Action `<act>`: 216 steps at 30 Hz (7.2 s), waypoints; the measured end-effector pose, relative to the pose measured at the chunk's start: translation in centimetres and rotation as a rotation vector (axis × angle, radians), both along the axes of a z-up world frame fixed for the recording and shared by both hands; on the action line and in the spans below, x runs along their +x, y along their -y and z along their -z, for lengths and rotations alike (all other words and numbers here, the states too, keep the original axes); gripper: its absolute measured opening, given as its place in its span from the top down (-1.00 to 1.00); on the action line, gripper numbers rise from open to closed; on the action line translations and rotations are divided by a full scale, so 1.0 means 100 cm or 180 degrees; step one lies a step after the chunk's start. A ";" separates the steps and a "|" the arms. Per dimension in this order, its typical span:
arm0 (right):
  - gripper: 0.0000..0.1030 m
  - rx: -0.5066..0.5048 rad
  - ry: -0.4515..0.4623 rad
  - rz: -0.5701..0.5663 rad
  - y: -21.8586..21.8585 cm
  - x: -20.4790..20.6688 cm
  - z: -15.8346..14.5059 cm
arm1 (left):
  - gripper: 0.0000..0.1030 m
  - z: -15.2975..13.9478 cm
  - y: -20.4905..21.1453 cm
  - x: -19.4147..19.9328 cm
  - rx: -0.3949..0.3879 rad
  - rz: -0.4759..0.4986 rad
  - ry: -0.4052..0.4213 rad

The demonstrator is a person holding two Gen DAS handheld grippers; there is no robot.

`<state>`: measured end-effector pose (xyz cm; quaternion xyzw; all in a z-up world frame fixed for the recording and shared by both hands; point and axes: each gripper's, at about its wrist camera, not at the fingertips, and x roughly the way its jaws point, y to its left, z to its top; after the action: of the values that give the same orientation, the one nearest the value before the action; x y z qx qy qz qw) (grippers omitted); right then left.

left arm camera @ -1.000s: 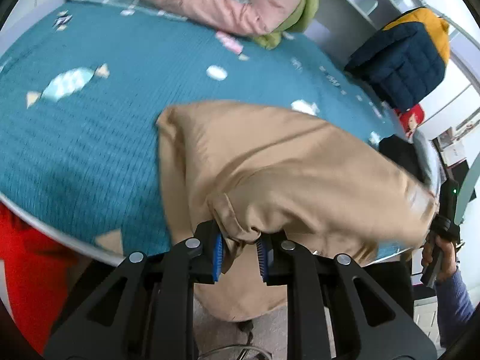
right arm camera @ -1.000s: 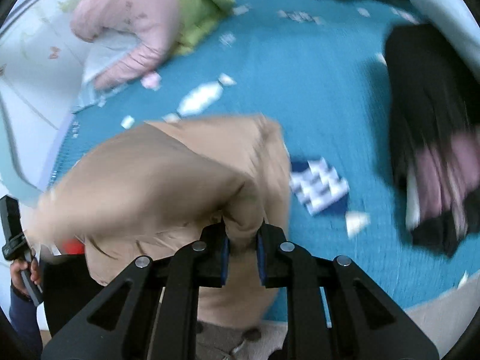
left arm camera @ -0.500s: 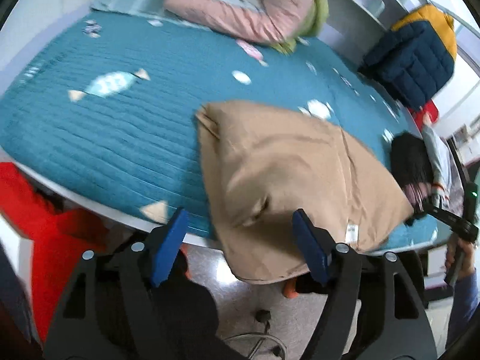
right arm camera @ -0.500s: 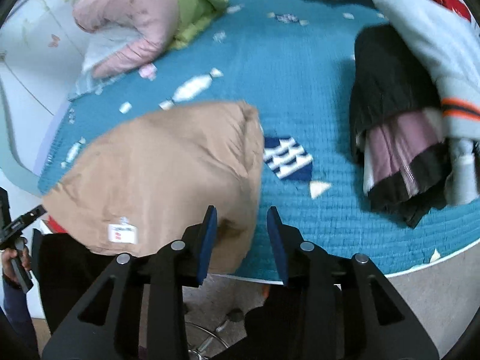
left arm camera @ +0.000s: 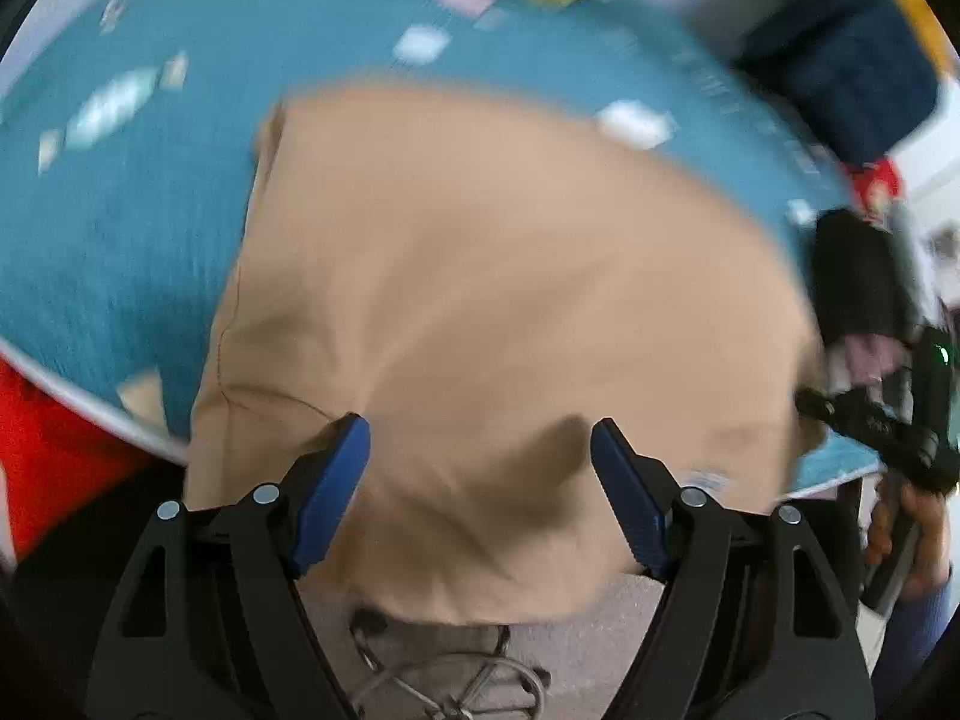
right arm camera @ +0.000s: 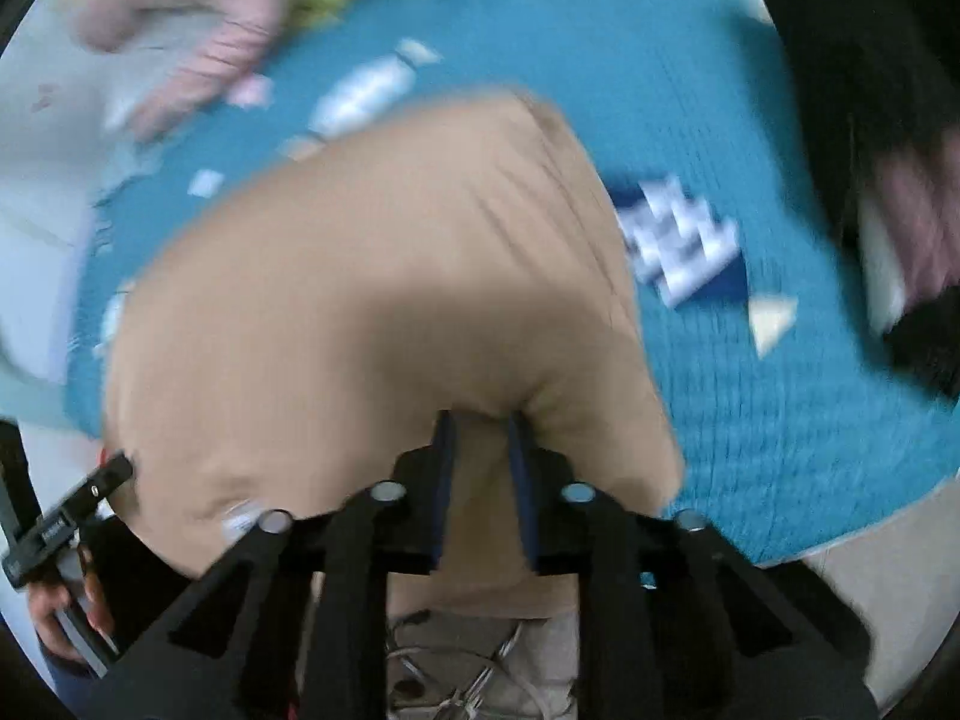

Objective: Fold large clothes

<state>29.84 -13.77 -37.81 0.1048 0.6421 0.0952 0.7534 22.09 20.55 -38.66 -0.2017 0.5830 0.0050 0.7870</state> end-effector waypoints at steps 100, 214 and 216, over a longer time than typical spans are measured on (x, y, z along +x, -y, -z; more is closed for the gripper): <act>-0.16 0.0132 0.1967 -0.1687 -0.190 -0.159 -0.043 | 0.35 -0.047 -0.042 -0.040 -0.1251 -0.0348 0.0557; -0.15 0.1738 -0.0114 0.1700 0.031 -0.141 0.015 | -0.76 0.019 0.130 0.037 -0.1418 0.0480 0.0150; 0.14 0.2005 -0.0100 0.1712 0.019 -0.135 0.024 | -0.76 0.020 0.126 0.035 -0.1434 0.0488 0.0145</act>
<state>16.35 -15.64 -40.24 0.4958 0.5426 0.0851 0.6727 25.56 7.95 -40.67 -0.3274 0.5651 -0.1896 0.7331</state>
